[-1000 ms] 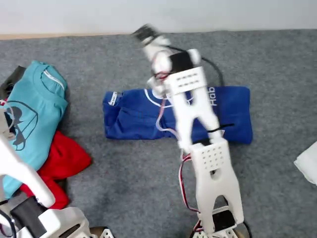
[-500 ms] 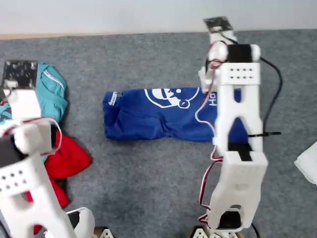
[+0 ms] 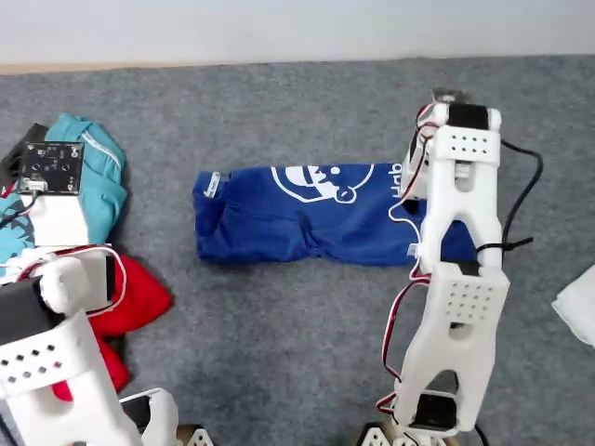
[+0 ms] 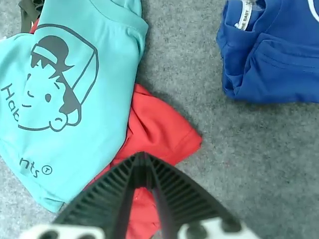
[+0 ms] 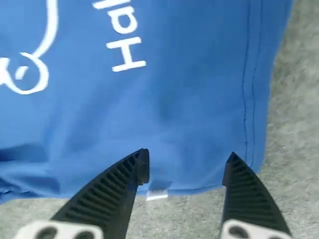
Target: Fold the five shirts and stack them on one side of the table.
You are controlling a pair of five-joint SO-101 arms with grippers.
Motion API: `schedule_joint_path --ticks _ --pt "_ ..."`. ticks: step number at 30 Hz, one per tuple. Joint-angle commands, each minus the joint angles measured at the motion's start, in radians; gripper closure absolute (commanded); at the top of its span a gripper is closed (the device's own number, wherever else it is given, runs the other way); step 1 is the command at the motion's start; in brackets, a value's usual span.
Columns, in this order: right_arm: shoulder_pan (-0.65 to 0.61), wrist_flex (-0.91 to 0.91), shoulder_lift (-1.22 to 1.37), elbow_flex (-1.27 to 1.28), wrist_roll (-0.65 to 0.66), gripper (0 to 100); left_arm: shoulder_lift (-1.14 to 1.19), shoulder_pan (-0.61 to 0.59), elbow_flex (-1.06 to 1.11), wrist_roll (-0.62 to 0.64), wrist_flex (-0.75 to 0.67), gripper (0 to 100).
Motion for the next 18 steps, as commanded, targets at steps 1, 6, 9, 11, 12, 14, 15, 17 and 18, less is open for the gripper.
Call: schedule_joint_path --ticks 1,6,9,11,12,14,15,17,18 --pt "0.031 -0.045 -0.005 -0.009 -0.006 73.6 -0.018 0.006 0.001 -0.009 0.021 100" --pt "0.070 -0.088 0.004 -0.048 -0.002 69.3 -0.018 0.006 0.002 -0.009 0.021 100" --pt "0.076 -0.116 0.005 -0.061 0.000 67.2 -0.018 0.006 0.002 -0.009 0.021 100" --pt "0.070 -0.137 0.005 -0.063 0.021 66.8 -0.018 0.006 0.002 -0.009 0.021 100" --pt "0.064 -0.147 0.005 -0.063 0.026 66.8 -0.018 0.006 0.002 -0.009 0.021 100" --pt "0.059 -0.160 0.007 -0.060 0.029 66.8 -0.018 0.006 0.002 -0.009 0.021 100" --pt "0.056 -0.163 0.007 -0.060 0.029 66.8 -0.018 0.006 0.002 -0.009 0.021 100" --pt "0.051 -0.163 0.007 -0.060 0.029 66.8 -0.018 0.006 0.002 -0.009 0.021 100" --pt "0.047 -0.162 0.007 -0.060 0.029 66.8 -0.018 0.006 0.002 -0.009 0.021 100"
